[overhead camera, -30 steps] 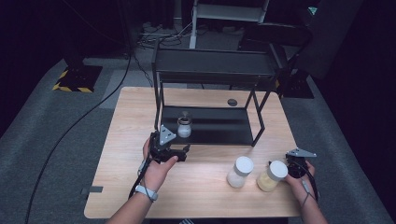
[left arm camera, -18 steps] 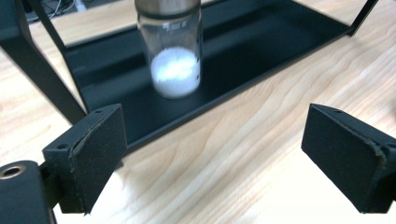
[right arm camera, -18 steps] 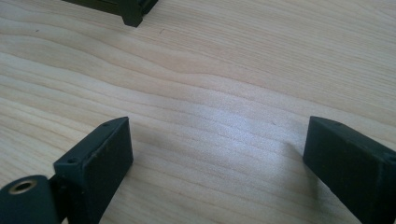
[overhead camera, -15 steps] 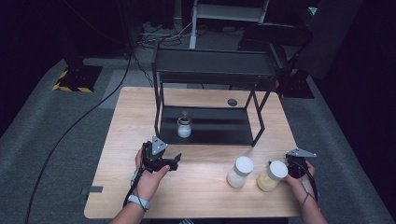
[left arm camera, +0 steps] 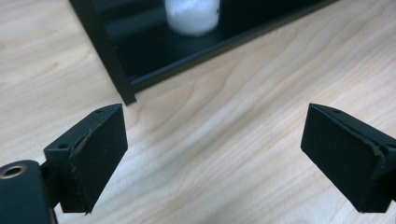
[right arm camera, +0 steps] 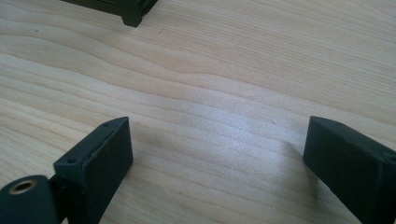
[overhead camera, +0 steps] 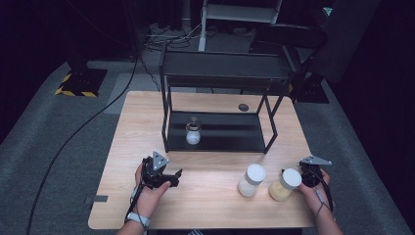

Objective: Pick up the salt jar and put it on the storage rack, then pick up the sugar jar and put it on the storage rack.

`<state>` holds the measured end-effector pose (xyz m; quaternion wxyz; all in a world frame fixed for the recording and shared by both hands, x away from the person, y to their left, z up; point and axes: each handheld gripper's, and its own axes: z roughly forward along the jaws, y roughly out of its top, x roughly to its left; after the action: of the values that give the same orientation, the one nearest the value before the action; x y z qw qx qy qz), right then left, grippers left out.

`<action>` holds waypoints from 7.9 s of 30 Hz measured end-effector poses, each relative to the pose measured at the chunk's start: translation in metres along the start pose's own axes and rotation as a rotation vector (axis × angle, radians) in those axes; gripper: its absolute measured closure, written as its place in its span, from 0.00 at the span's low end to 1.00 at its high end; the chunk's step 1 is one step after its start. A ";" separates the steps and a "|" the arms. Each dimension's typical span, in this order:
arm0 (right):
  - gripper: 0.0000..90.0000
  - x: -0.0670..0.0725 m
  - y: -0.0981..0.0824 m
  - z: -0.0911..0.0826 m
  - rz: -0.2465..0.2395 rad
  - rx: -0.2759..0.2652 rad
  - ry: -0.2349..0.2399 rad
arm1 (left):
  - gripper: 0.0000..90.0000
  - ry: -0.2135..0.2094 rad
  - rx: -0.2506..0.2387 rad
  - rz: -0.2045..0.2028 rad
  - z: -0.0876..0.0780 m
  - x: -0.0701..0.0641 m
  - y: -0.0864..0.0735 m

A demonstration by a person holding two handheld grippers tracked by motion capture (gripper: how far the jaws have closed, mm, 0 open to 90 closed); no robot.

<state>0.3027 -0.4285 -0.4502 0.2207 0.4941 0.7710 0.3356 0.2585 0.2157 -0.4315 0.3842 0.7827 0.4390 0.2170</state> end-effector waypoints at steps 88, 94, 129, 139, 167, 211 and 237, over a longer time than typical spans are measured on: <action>0.09 0.008 -0.002 -0.075 0.103 -0.209 -0.040 | 0.01 0.030 0.152 -0.049 0.015 -0.008 -0.009; 0.09 0.011 0.002 -0.087 0.103 -0.232 -0.032 | 0.01 0.029 0.151 -0.049 0.015 -0.008 -0.009; 0.10 0.079 0.027 -0.128 0.037 -0.355 0.033 | 0.01 0.029 0.151 -0.049 0.015 -0.008 -0.009; 0.09 0.095 0.031 -0.127 0.012 -0.361 0.073 | 0.01 0.029 0.152 -0.048 0.015 -0.008 -0.008; 0.09 0.131 0.032 -0.118 -0.085 -0.359 0.195 | 0.01 0.029 0.152 -0.048 0.015 -0.008 -0.008; 0.33 0.157 0.030 -0.061 -0.139 -0.180 0.150 | 0.01 0.029 0.152 -0.048 0.015 -0.008 -0.008; 0.38 0.161 0.056 -0.072 -0.179 -0.202 0.159 | 0.01 0.029 0.153 -0.048 0.015 -0.008 -0.008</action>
<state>0.2221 -0.2874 -0.3613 0.2365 0.3707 0.7894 0.4284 0.2601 0.2053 -0.4474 0.3222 0.7956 0.4785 0.1849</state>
